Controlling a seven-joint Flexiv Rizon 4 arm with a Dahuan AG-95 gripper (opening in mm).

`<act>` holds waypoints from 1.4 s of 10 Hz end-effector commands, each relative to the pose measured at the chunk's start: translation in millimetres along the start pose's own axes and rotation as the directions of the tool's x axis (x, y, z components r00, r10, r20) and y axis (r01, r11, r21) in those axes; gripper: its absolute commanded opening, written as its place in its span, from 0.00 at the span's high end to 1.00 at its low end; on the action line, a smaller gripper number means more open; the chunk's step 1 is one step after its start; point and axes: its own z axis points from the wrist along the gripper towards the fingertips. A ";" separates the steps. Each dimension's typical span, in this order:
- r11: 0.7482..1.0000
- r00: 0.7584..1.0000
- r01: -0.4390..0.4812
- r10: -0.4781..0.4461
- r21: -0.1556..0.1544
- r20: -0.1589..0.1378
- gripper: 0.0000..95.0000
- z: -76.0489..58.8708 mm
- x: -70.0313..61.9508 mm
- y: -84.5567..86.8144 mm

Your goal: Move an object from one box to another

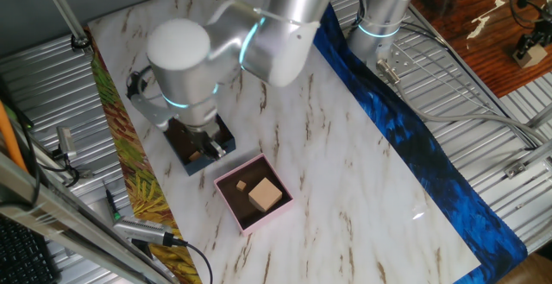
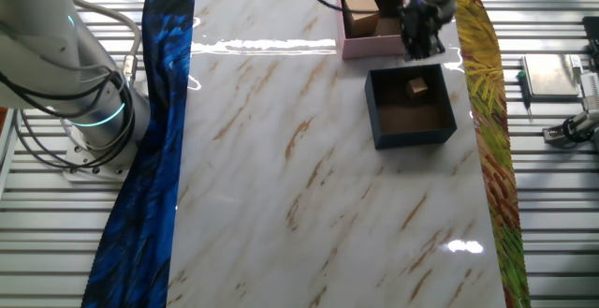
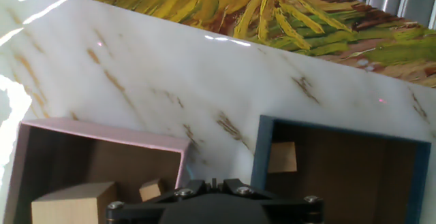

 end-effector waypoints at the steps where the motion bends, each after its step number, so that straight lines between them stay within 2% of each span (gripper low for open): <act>1: 0.997 0.997 0.079 -0.078 -0.007 0.004 1.00 3.2 -5.7 -24.8; 3: 0.995 0.995 0.102 -0.102 -0.005 0.010 1.00 8.9 -8.2 -32.7; 6: 0.995 0.995 0.104 -0.104 0.012 0.000 1.00 8.2 -5.7 -30.5; 12: 0.998 0.998 -0.055 0.055 0.021 -0.005 1.00 8.2 -5.7 -30.5; 14: 1.000 1.000 -0.017 0.017 0.019 -0.004 1.00 8.2 -5.7 -30.5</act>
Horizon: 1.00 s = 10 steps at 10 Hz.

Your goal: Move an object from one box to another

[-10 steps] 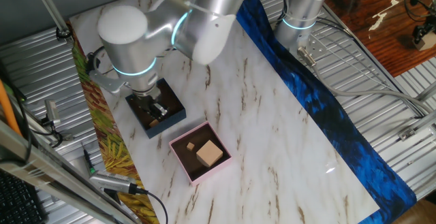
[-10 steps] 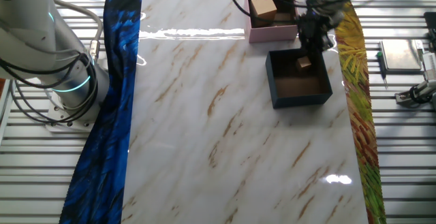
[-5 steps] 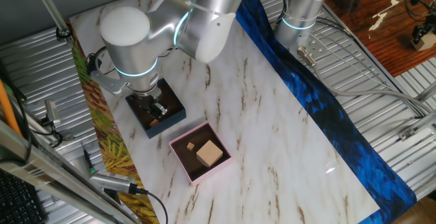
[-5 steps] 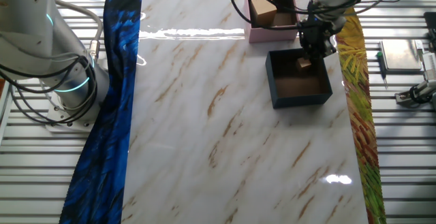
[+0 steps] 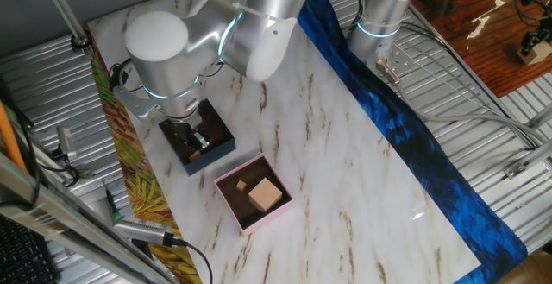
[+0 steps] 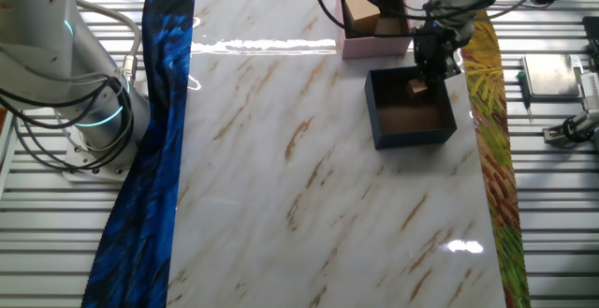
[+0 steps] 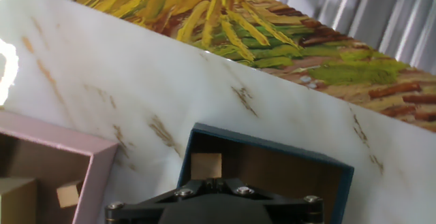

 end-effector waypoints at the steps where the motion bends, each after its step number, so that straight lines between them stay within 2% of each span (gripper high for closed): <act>1: 0.999 0.999 0.048 -0.048 0.000 0.002 0.60 -0.1 0.2 -0.2; 2: 0.997 0.997 0.082 -0.082 -0.004 0.007 0.40 -0.1 0.2 -0.2; 4: 0.994 0.994 0.109 -0.109 -0.008 0.015 0.40 -0.1 0.2 -0.2; 5: 0.993 0.993 0.115 -0.115 -0.008 0.021 0.20 -0.1 0.2 -0.2; 9: 0.990 0.990 0.138 -0.137 -0.007 0.036 0.20 -0.1 0.2 -0.2; 10: 0.991 0.990 0.137 -0.137 -0.007 0.037 0.40 -0.1 0.2 -0.2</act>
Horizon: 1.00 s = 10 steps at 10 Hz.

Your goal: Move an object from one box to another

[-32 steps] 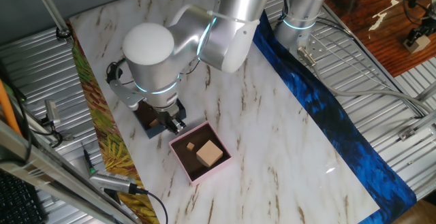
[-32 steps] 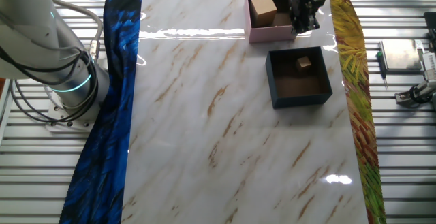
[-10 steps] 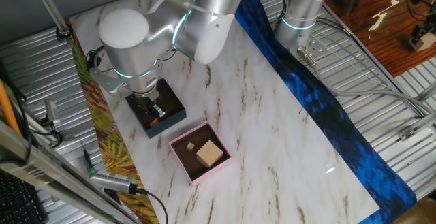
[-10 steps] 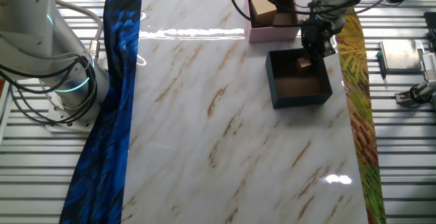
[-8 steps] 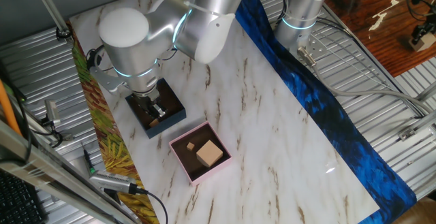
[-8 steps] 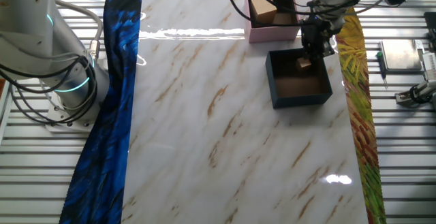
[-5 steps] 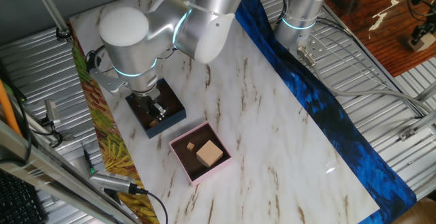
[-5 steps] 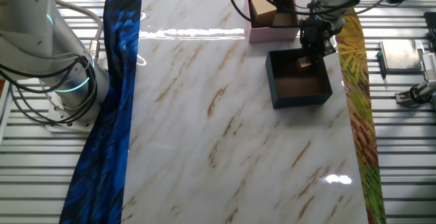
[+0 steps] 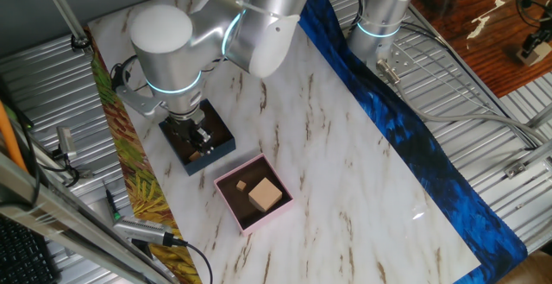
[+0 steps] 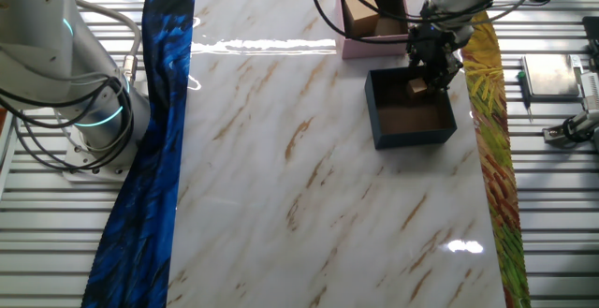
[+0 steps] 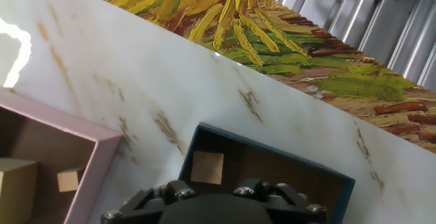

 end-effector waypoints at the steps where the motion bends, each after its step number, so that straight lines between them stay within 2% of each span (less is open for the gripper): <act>1: 1.000 1.000 -0.006 0.006 -0.002 0.003 0.40 0.2 -0.3 -0.4; 2: 1.000 1.000 -0.014 0.014 -0.009 0.005 0.40 0.2 -0.3 -0.4; 6: 1.000 0.999 -0.018 0.017 -0.024 -0.032 0.40 0.2 -0.3 -0.4; 10: 0.999 0.998 0.023 -0.025 -0.037 -0.049 0.40 0.2 -0.3 -0.4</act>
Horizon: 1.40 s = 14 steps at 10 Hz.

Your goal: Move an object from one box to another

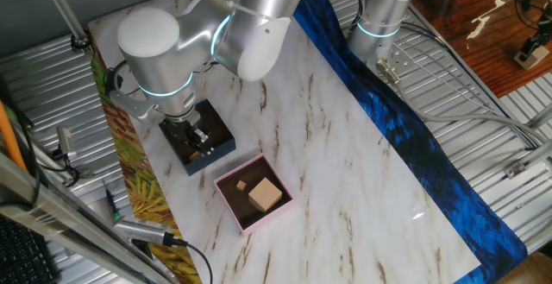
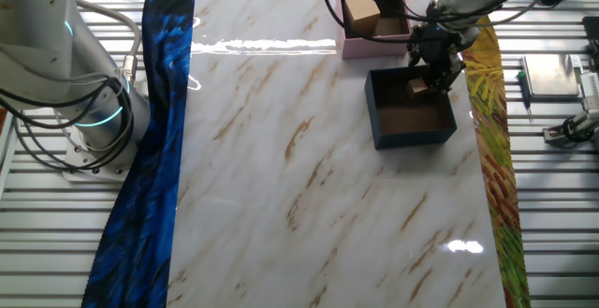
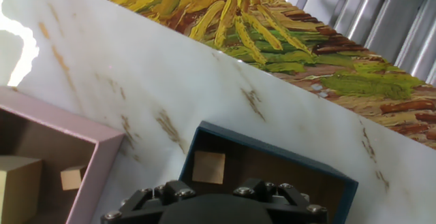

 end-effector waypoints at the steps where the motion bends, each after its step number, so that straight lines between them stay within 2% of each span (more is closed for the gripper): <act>1: 1.000 1.000 0.019 -0.019 -0.007 -0.004 0.40 -0.1 -0.6 0.5; 6: 0.999 0.999 0.035 -0.035 -0.010 -0.003 0.40 -0.1 -0.6 0.5; 9: 0.997 0.997 0.077 -0.077 -0.020 -0.028 0.40 -0.1 -0.6 0.5; 11: 0.995 0.995 0.094 -0.094 -0.017 -0.029 0.80 -0.1 -0.6 0.5; 14: 0.989 0.988 0.150 -0.150 -0.007 -0.030 0.80 -0.1 -0.6 0.5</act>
